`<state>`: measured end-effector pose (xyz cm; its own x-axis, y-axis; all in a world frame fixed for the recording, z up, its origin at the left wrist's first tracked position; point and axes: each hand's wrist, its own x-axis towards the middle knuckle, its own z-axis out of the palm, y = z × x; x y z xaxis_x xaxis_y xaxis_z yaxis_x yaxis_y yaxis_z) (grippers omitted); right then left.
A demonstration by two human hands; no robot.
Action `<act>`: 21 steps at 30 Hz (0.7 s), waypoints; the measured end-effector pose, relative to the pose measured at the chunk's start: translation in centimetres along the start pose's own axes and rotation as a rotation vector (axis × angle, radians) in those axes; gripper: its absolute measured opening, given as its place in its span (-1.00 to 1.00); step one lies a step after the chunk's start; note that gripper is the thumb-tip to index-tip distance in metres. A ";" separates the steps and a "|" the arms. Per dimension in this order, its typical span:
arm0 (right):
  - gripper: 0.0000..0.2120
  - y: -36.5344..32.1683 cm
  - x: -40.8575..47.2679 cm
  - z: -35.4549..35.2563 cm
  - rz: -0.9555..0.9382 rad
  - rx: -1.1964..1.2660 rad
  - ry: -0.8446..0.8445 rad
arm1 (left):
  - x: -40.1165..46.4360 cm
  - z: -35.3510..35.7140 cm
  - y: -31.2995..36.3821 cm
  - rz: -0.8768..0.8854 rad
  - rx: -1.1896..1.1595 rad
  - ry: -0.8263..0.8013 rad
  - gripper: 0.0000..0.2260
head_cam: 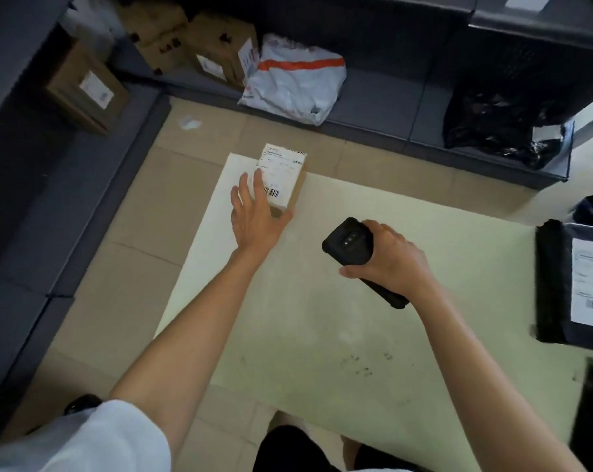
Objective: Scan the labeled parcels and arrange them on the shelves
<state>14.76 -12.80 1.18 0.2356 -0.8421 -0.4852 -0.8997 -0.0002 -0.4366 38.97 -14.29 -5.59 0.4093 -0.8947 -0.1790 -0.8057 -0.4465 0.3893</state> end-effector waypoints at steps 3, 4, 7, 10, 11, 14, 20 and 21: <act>-0.21 -0.2 0.2 0.8 0.052 0.021 0.008 | 2.6 1.1 0.5 -0.089 -0.075 -0.076 -0.01; -0.21 -0.3 0.1 1.1 0.073 0.029 0.011 | 3.1 1.4 0.5 -0.121 -0.098 -0.095 -0.01; -0.21 -0.8 -0.9 2.2 0.121 0.049 0.025 | 3.6 1.6 -0.3 -0.132 -0.163 -0.124 -0.08; -0.22 -1.8 -2.6 3.4 0.164 0.079 0.041 | 3.3 1.0 -2.2 -0.002 -0.214 -0.175 -0.10; -0.23 -2.3 -3.3 3.8 0.175 0.091 0.047 | 3.0 0.7 -2.9 0.036 -0.226 -0.199 -0.08; -0.24 -4.0 -5.2 4.6 0.201 0.132 0.074 | 1.7 -0.4 -5.1 0.094 -0.221 -0.248 -0.04; -0.25 -7.0 -9.4 4.9 0.246 0.177 0.189 | 0.1 -3.8 -5.8 0.433 -0.177 -0.222 -0.11; -0.27 -7.4 -10.1 4.8 0.255 0.183 0.221 | 0.2 -4.8 -5.2 0.505 -0.168 -0.210 -0.12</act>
<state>20.77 -1.72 5.70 -0.0905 -0.8986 -0.4294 -0.8342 0.3039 -0.4602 45.25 -12.06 -3.34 -0.1163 -0.9879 -0.1026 -0.7934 0.0302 0.6080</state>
